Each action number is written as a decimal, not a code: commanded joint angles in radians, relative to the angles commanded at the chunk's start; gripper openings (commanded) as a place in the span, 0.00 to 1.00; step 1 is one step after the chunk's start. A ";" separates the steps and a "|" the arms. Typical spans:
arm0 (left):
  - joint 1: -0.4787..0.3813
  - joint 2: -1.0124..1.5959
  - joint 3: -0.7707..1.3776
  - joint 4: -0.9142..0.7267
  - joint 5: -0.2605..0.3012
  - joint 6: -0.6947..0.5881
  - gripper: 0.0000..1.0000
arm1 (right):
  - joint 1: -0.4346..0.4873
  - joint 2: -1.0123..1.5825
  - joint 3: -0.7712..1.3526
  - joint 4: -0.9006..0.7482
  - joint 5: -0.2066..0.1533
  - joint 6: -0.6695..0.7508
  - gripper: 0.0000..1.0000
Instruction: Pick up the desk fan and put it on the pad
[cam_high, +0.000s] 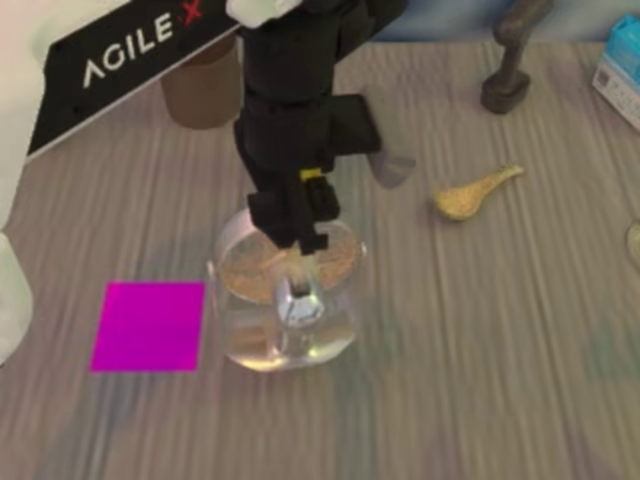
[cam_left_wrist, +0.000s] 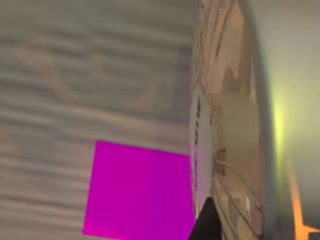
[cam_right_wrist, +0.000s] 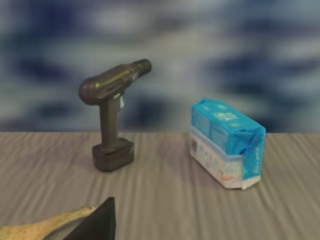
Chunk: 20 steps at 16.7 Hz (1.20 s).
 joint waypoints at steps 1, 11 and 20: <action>0.008 -0.007 -0.015 -0.011 -0.009 -0.073 0.00 | 0.000 0.000 0.000 0.000 0.000 0.000 1.00; 0.139 -0.177 -0.213 -0.019 -0.062 -1.257 0.00 | 0.000 0.000 0.000 0.000 0.000 0.000 1.00; 0.277 -0.358 -0.441 0.128 -0.008 -2.315 0.00 | 0.000 0.000 0.000 0.000 0.000 0.000 1.00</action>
